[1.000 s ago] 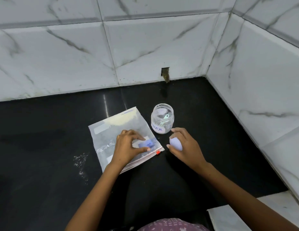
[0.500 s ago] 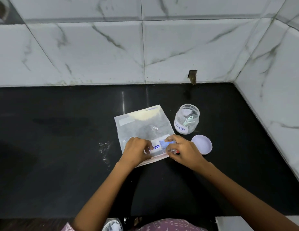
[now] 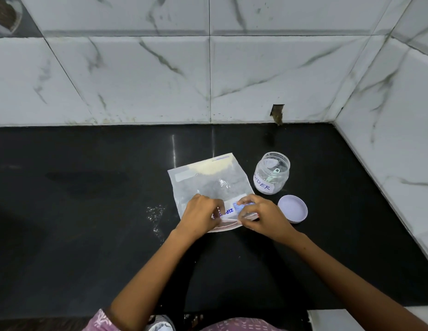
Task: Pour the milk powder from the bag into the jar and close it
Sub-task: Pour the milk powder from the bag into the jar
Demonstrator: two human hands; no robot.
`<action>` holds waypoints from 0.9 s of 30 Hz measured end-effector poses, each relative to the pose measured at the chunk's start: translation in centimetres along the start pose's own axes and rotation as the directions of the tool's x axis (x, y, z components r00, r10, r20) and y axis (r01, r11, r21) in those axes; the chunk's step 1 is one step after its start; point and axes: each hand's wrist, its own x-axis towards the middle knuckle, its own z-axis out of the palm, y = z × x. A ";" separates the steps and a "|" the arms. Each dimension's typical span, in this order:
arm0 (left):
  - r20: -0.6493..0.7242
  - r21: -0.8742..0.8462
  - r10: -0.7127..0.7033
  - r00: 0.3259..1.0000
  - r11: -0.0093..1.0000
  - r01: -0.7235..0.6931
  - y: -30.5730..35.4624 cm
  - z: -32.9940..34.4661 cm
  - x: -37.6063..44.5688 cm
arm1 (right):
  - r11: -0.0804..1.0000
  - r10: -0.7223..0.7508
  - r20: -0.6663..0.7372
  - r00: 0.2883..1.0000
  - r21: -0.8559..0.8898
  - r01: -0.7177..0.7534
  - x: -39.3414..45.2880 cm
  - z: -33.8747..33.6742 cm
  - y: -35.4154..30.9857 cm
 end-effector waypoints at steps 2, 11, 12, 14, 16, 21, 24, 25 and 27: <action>-0.065 -0.037 0.015 0.998 0.999 -0.017 0.0 -0.8 0.0 | 0.998 -0.009 0.009 1.000 -0.070 0.009 0.1 -0.6 -0.3; -0.319 0.056 0.148 0.936 0.989 -0.137 0.0 -9.4 2.2 | 0.986 -0.033 -0.289 0.957 -0.164 -0.016 4.5 -7.7 -4.2; -0.334 0.080 0.162 0.929 0.986 -0.143 0.0 -10.5 2.7 | 0.984 -0.037 -0.293 0.955 -0.178 -0.017 5.2 -8.5 -4.9; -0.346 0.116 0.173 0.922 0.983 -0.141 0.0 -12.6 3.6 | 0.983 -0.037 -0.304 0.952 -0.184 -0.020 6.4 -10.1 -6.1; -0.361 0.131 0.172 0.917 0.982 -0.133 -0.1 -14.8 4.4 | 0.985 -0.056 -0.296 0.953 -0.170 0.005 7.7 -11.7 -7.2; -0.372 0.165 0.168 0.913 0.980 -0.113 -0.5 -18.9 5.9 | 0.980 -0.115 -0.247 0.962 -0.188 0.069 9.7 -14.8 -9.4; -0.340 0.142 0.148 0.929 0.984 -0.105 -1.0 -20.2 6.5 | 0.978 -0.124 -0.268 0.955 -0.193 0.073 10.2 -15.8 -10.2; -0.320 0.137 0.160 0.934 0.983 -0.121 -1.3 -20.5 6.6 | 0.980 -0.110 -0.240 0.965 -0.186 0.066 10.2 -16.1 -10.3; -0.279 0.126 0.197 0.940 0.978 -0.168 -1.8 -20.8 6.6 | 0.978 -0.069 -0.160 0.985 -0.205 0.036 10.2 -16.3 -10.4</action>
